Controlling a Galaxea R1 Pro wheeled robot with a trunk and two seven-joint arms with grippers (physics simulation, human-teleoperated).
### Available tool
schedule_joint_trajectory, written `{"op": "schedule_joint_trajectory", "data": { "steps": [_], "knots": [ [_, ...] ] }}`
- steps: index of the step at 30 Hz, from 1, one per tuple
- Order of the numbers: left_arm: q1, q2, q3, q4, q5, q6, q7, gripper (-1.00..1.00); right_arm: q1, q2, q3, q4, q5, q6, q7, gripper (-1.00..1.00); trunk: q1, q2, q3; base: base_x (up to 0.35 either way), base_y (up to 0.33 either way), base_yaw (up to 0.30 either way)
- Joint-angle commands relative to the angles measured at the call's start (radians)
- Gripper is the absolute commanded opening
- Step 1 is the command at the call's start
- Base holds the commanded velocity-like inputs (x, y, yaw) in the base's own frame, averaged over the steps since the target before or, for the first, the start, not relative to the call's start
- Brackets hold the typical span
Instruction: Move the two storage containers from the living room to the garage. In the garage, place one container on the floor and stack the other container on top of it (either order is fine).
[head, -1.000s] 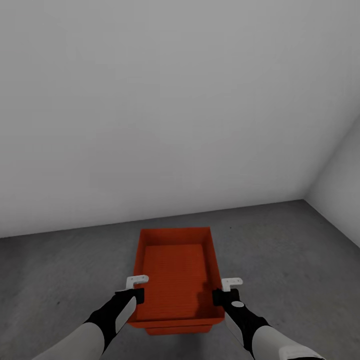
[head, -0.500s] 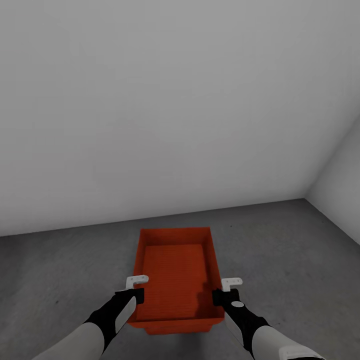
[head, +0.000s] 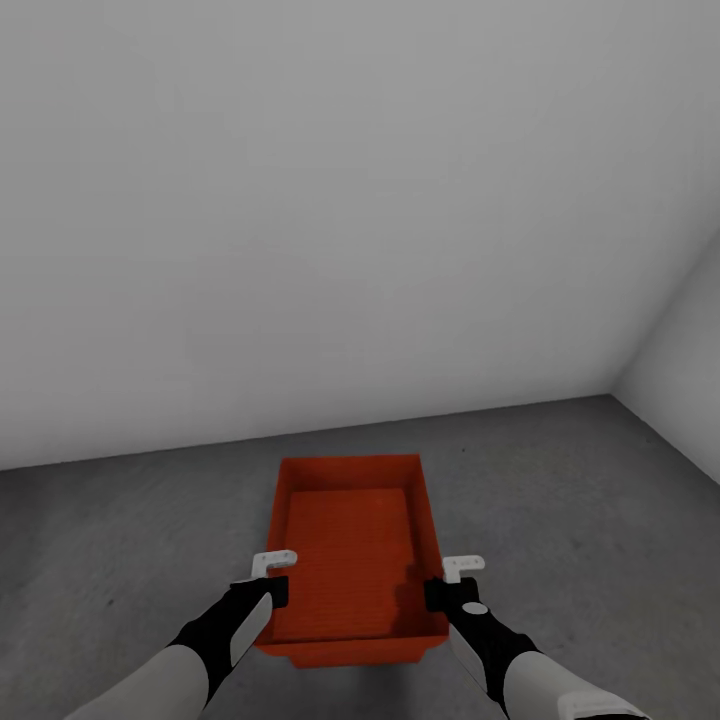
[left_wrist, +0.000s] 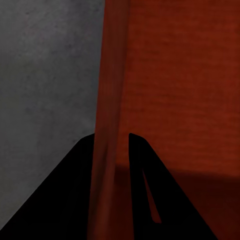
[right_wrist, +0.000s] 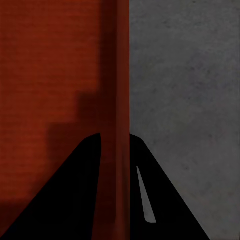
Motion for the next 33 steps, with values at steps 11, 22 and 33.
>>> {"op": "schedule_joint_trajectory", "data": {
  "steps": [11, 22, 33],
  "knots": [
    [-0.001, 0.001, 0.037, -0.004, -0.033, -0.048, 0.016, -1.0, 0.0, -0.016, -0.002, 0.003, 0.004, -0.004, -0.05, -1.0, 0.0, 0.0, -0.001, 0.0, 0.0, 0.0],
    [-0.001, 0.001, 0.037, -0.006, -0.033, -0.048, 0.017, -1.0, 0.0, -0.015, -0.002, 0.003, 0.004, -0.005, -0.05, -1.0, 0.0, 0.0, -0.001, 0.0, 0.0, 0.0],
    [-0.001, 0.001, 0.037, -0.004, -0.035, -0.049, 0.016, -1.0, 0.0, -0.015, -0.002, 0.003, 0.004, -0.005, -0.051, -1.0, 0.0, 0.0, -0.001, 0.034, 0.0, 0.0]
  ]
}}
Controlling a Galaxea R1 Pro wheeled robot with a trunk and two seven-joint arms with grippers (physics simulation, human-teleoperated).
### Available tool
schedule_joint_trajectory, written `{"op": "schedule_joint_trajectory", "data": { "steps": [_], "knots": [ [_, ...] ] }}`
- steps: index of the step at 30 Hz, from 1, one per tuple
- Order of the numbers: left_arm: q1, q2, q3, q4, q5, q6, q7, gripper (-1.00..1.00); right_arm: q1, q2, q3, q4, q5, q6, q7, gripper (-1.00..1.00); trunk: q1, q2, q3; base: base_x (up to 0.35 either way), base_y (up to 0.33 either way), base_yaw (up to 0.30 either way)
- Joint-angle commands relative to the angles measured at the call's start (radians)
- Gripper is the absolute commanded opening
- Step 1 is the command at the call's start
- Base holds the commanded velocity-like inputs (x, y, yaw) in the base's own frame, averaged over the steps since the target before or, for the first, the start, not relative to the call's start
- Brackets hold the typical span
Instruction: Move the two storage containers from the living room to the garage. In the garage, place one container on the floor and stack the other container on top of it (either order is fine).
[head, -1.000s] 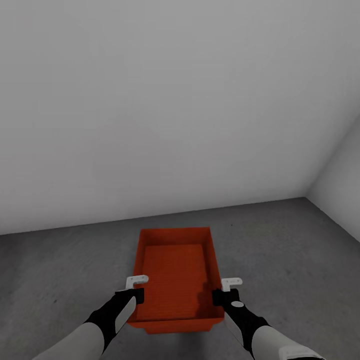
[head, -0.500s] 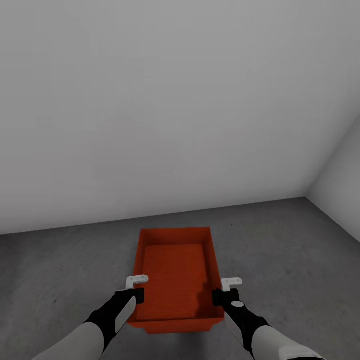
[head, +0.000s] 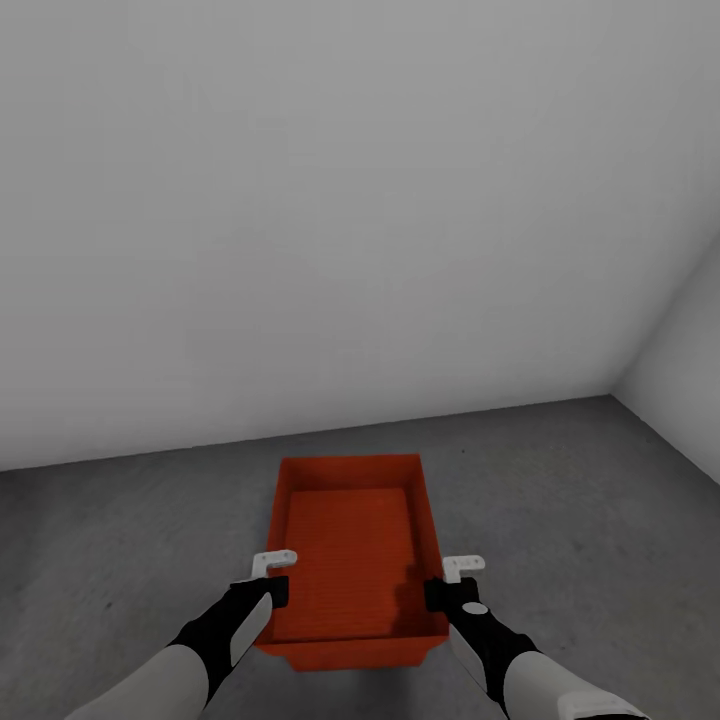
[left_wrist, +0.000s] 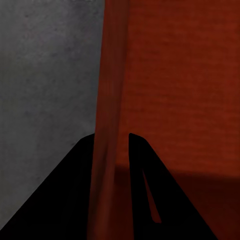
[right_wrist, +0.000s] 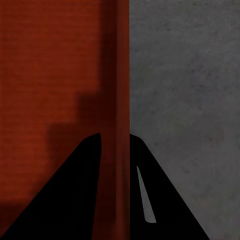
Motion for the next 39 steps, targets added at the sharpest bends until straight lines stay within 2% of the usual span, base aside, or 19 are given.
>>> {"op": "schedule_joint_trajectory", "data": {
  "steps": [1, 39],
  "knots": [
    [-0.001, 0.002, 0.033, -0.004, -0.03, -0.049, 0.017, -1.0, 0.0, -0.015, -0.001, 0.003, 0.004, -0.003, -0.05, -1.0, 0.0, 0.0, -0.001, 0.128, 0.0, 0.0],
    [-0.001, 0.001, 0.033, -0.006, -0.022, -0.049, 0.017, -1.0, 0.0, -0.015, -0.001, 0.003, 0.004, -0.003, -0.05, -1.0, 0.0, 0.0, -0.001, 0.008, 0.0, 0.0]
  ]
}}
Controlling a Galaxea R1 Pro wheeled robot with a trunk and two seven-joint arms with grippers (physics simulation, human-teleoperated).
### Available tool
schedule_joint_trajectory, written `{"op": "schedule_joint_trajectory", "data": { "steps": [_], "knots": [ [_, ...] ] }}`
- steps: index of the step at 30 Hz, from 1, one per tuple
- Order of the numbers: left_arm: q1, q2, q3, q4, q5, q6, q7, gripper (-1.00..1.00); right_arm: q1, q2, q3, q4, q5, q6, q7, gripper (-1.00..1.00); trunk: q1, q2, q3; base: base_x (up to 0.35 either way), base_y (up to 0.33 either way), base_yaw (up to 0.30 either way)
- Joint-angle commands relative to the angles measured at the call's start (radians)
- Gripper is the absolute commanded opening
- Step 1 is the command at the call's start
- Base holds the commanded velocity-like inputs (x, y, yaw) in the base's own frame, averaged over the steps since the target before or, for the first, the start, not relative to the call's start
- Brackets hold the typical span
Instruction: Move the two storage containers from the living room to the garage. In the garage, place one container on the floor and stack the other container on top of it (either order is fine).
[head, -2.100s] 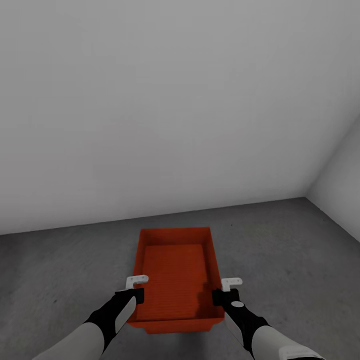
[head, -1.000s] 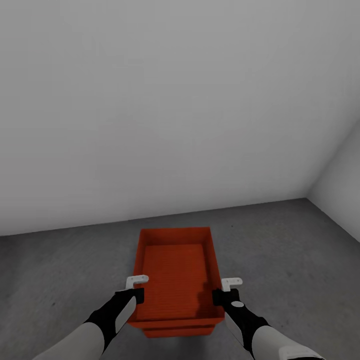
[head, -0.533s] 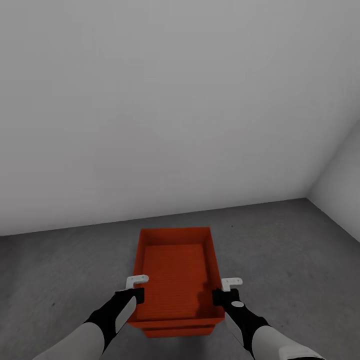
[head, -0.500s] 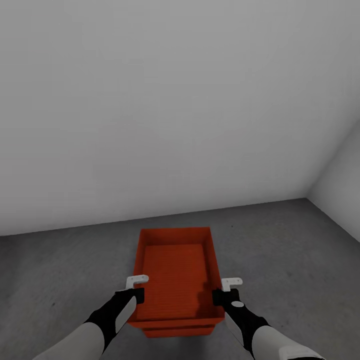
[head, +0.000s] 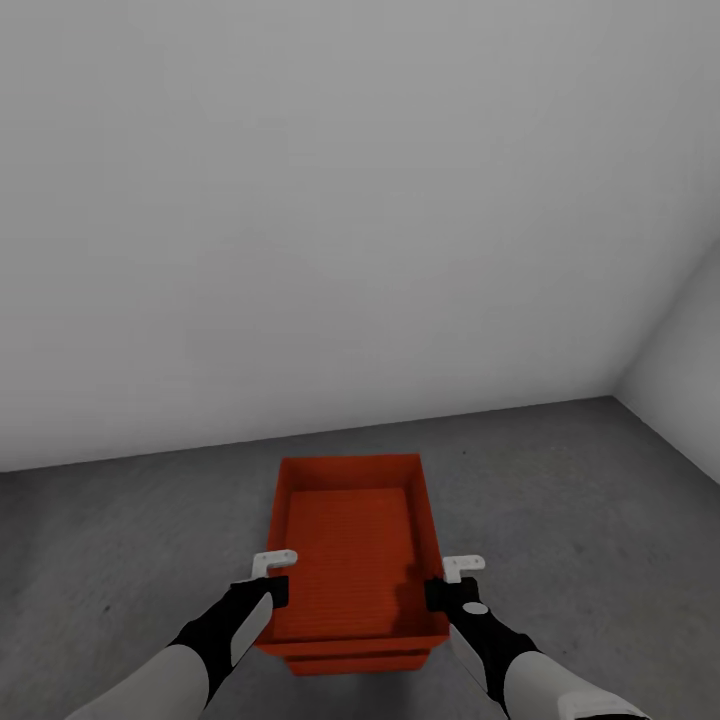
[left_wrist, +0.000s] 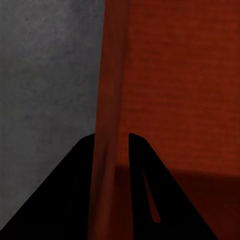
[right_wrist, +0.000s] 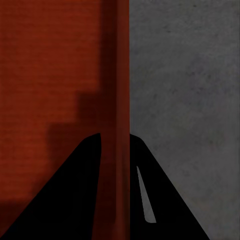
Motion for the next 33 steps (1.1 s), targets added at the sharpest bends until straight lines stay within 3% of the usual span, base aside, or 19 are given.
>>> {"op": "schedule_joint_trajectory", "data": {
  "steps": [1, 33],
  "knots": [
    [-0.001, 0.002, 0.036, -0.004, -0.026, -0.049, 0.014, -1.0, 0.001, -0.014, -0.001, 0.003, 0.003, -0.003, -0.052, -1.0, 0.004, -0.007, -0.004, 0.0, 0.0, 0.0],
    [-0.001, 0.002, 0.036, -0.004, -0.025, -0.049, 0.014, -1.0, 0.001, -0.014, -0.001, 0.003, 0.002, -0.003, -0.049, -1.0, 0.126, -0.231, -0.104, 0.0, 0.0, 0.0]
  ]
}}
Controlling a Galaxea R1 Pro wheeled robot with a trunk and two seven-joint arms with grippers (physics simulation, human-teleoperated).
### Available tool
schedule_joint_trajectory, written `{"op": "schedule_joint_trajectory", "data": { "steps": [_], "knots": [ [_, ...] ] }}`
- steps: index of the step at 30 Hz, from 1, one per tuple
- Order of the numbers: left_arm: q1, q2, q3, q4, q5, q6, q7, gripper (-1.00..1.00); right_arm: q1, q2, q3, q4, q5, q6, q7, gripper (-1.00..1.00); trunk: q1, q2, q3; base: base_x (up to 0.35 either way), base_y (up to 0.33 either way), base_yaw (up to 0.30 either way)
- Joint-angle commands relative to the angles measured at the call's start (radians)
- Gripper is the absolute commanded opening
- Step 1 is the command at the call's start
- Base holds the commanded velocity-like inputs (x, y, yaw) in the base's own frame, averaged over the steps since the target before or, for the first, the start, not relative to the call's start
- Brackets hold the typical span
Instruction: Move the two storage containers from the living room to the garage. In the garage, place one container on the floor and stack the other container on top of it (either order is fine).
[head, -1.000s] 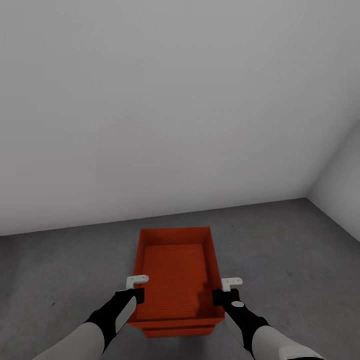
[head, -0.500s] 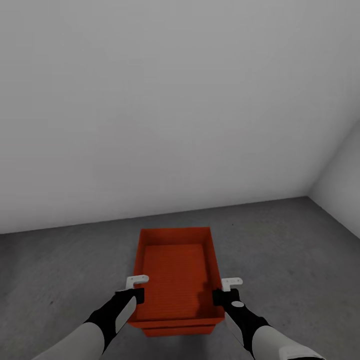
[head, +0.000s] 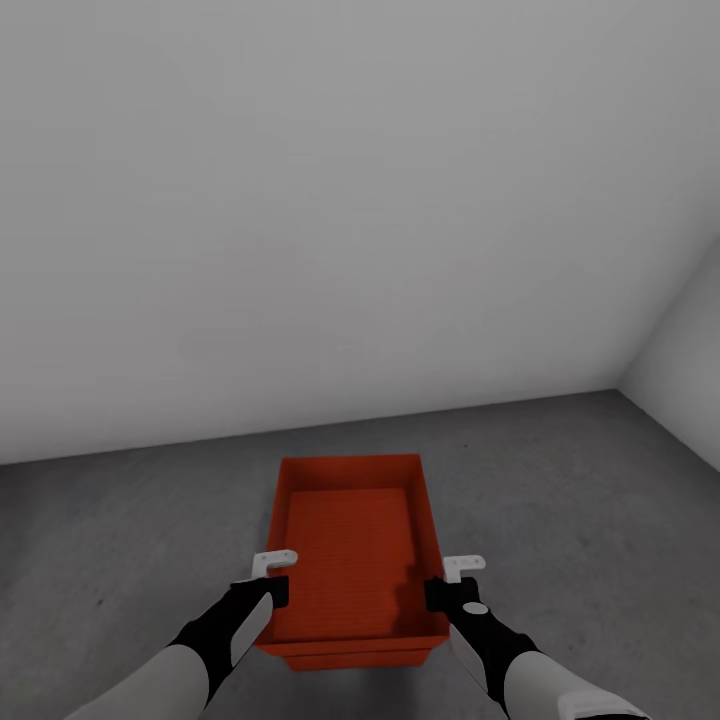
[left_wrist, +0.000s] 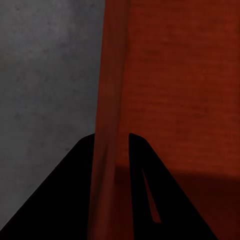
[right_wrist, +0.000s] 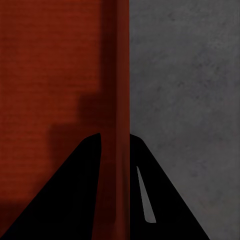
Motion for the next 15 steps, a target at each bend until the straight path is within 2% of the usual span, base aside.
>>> {"op": "schedule_joint_trajectory", "data": {
  "steps": [1, 15],
  "knots": [
    [-0.002, 0.002, 0.037, -0.004, -0.026, -0.048, 0.014, -1.0, 0.0, -0.014, -0.002, 0.003, 0.003, -0.003, -0.049, -1.0, 0.004, -0.008, -0.004, 0.0, 0.0, 0.0],
    [-0.002, 0.002, 0.037, -0.004, -0.026, -0.049, 0.014, -1.0, 0.0, -0.013, -0.002, 0.003, 0.003, -0.003, -0.051, -1.0, 0.054, -0.099, -0.045, 0.0, 0.0, 0.0]
  ]
}}
